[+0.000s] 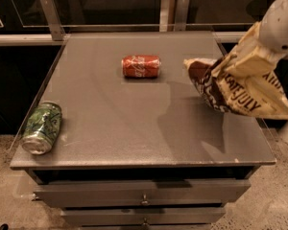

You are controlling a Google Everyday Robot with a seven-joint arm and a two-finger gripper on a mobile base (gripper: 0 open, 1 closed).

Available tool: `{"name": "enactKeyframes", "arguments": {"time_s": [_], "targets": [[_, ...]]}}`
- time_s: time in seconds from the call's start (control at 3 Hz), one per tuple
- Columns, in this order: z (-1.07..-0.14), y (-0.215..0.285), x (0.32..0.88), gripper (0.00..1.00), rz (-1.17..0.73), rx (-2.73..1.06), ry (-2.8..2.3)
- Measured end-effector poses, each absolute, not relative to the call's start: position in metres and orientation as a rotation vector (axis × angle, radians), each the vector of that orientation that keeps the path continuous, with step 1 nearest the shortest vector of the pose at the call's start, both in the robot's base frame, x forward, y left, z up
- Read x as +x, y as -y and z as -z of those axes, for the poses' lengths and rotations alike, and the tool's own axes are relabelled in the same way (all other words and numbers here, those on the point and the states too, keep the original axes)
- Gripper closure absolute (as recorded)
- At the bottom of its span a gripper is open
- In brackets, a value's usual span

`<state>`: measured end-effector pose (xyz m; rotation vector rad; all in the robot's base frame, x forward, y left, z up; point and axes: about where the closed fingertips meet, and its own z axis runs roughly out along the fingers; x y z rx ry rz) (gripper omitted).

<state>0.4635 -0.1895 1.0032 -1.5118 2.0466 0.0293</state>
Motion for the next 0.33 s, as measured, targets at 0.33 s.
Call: {"name": "enactKeyframes", "arguments": {"time_s": [0.33], "targets": [[-1.0105, 0.188, 0.464, 1.0, -0.025, -1.506, -2.033]]}}
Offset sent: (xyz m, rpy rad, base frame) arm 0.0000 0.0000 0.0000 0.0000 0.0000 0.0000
